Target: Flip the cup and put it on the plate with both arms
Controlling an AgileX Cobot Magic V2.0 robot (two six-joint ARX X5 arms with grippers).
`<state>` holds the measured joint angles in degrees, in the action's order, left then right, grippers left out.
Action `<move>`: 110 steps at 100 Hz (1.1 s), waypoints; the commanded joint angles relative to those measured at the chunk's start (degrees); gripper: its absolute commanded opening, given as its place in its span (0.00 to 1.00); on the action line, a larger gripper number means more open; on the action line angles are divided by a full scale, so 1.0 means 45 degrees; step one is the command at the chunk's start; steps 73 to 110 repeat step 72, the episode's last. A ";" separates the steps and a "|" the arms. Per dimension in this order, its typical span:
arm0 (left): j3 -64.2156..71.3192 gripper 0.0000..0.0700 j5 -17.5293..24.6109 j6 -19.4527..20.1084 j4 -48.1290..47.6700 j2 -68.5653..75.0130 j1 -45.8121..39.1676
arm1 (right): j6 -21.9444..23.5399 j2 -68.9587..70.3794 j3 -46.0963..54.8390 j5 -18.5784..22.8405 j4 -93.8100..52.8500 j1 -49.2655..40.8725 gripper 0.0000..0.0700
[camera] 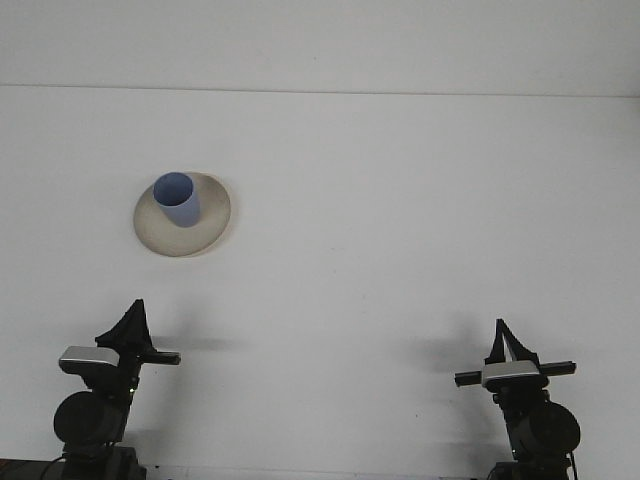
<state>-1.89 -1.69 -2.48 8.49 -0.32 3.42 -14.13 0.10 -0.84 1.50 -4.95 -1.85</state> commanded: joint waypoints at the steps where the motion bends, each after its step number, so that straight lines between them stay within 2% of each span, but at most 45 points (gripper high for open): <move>1: 0.0243 0.02 -0.0063 0.0063 0.0126 0.0015 -0.0005 | -0.0063 -0.0010 0.0029 0.0005 0.0175 -0.0005 0.00; 110: 0.0243 0.02 -0.0063 0.0063 0.0126 0.0015 -0.0005 | -0.0063 -0.0010 0.0024 0.0005 0.0525 -0.0010 0.00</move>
